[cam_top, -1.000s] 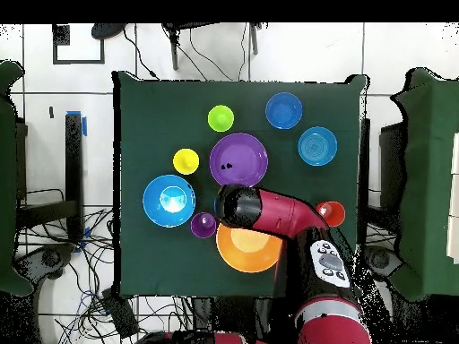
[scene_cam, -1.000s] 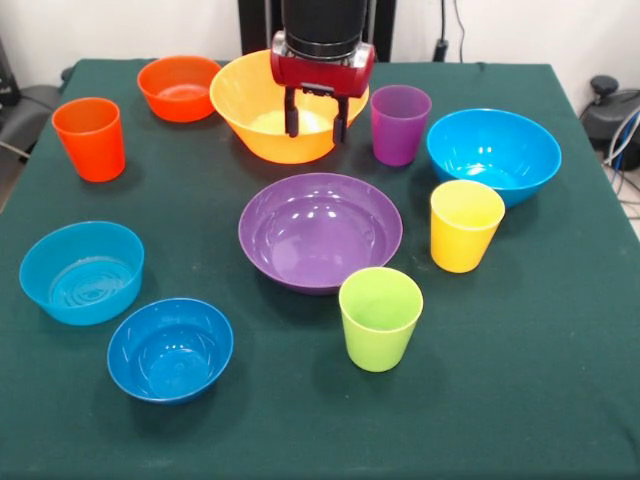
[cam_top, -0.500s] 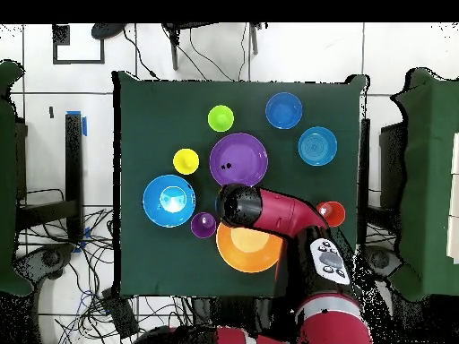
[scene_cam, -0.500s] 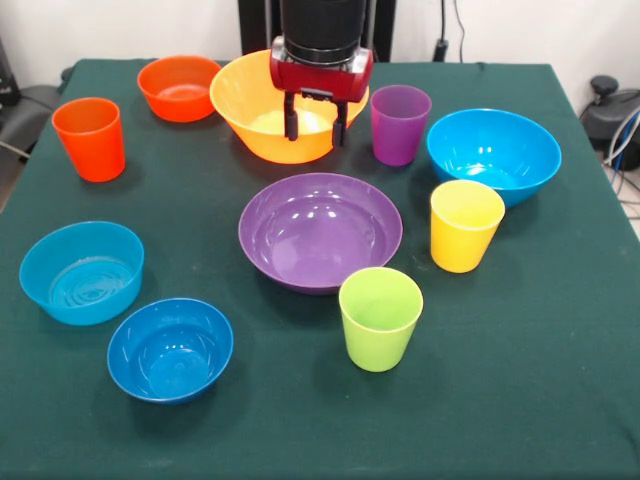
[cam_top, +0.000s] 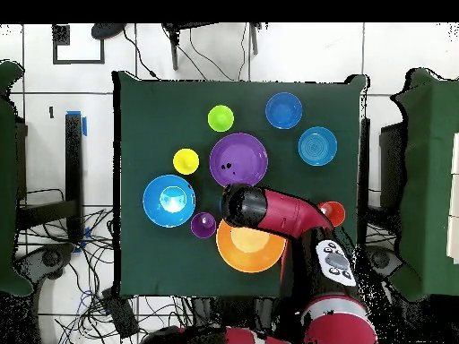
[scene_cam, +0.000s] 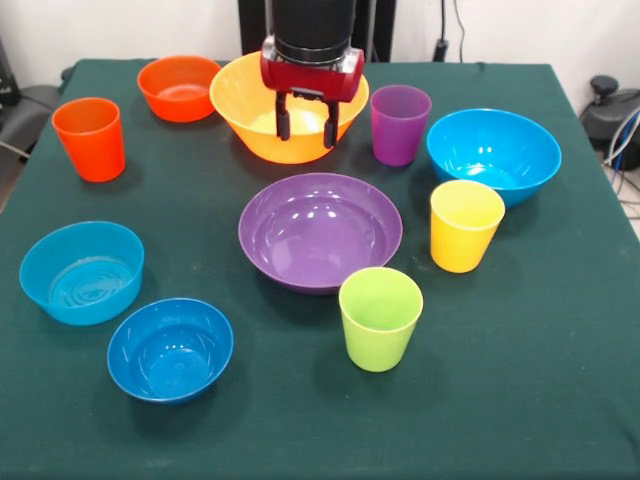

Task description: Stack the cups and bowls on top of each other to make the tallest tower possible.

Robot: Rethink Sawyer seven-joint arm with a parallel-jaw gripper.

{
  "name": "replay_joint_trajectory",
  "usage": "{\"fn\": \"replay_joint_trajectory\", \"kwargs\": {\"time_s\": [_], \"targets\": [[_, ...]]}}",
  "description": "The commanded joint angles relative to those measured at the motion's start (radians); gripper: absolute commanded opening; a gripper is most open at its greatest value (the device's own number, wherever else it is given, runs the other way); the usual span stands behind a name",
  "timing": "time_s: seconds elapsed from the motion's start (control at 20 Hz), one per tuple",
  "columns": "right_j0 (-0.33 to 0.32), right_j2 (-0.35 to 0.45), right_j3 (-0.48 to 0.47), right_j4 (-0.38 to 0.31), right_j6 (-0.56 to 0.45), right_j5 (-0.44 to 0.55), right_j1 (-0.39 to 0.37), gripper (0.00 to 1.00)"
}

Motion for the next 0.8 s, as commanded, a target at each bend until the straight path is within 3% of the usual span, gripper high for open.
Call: {"fn": "replay_joint_trajectory", "kwargs": {"time_s": [0.05, 0.35, 0.8], "targets": [[0.002, 0.073, -0.016, -0.051, 0.044, -0.015, -0.032, 1.0], [-0.021, 0.097, -0.013, -0.05, 0.025, -0.01, -0.031, 1.0], [0.004, 0.076, -0.005, -0.057, 0.05, -0.03, -0.035, 1.0]]}}
